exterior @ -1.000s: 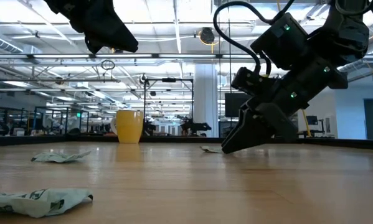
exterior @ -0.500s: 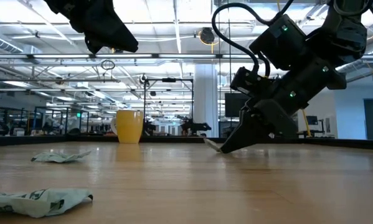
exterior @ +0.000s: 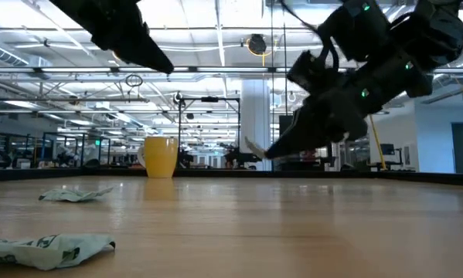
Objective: Pick and place Stevia / Truvia into bins
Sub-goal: Put the stevia packet into the transparent container
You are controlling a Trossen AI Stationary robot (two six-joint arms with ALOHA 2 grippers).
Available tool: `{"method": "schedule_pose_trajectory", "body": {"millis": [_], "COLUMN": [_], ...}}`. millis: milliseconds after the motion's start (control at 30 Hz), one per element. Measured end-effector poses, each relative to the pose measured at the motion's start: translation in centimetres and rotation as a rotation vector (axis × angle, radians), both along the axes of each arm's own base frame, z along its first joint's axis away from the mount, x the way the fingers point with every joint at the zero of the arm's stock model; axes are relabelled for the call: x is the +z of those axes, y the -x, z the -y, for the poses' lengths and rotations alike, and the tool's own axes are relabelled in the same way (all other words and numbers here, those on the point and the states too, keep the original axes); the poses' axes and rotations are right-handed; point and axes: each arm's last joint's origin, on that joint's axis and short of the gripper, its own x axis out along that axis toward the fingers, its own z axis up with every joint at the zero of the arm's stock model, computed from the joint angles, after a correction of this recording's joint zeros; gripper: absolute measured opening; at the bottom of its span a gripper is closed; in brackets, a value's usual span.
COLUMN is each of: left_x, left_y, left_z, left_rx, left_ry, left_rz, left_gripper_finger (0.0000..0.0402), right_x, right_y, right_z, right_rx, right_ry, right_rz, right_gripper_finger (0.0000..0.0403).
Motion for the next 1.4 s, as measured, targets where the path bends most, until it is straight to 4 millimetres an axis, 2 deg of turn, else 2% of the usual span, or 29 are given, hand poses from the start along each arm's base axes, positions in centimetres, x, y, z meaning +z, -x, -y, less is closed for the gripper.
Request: {"method": "schedule_pose_trajectory", "body": {"millis": [167,300,600,767,1067,1400], "left_x": [-1.2,-1.7,-4.3,-5.9,-6.3,-6.2], "left_y": [-1.6,-3.2,-5.4,-6.7,-7.5,-7.7], "left_z": [0.4,0.6,0.8,1.3,-0.1,-0.5], "left_rx": [-0.087,-0.184,-0.289,-0.355,-0.287,-0.371], "left_ry": [-0.134,-0.143,-0.147,-0.201,-0.249,-0.160], "left_rz": [0.008,0.071,0.087,0.141,0.165,0.189], "left_gripper_finger": [0.0067,0.0079,0.0184,0.0212,0.0194,0.0167], "right_x": [1.1,1.4,1.8,2.4,2.4,2.8], "right_y": [-0.1,-0.2,-0.5,-0.8,-0.8,-0.9], "right_z": [-0.7,-1.1,-0.6,-0.3,-0.4,-0.2], "right_rx": [0.165,0.226,0.199,0.182,0.180,0.201], "right_ry": [-0.187,-0.289,-0.315,-0.352,-0.427,-0.429], "right_rz": [0.050,0.069,0.112,0.174,0.159,0.202], "right_gripper_finger": [0.0001,0.0000,0.0000,0.0000,0.0000,0.0000]}}
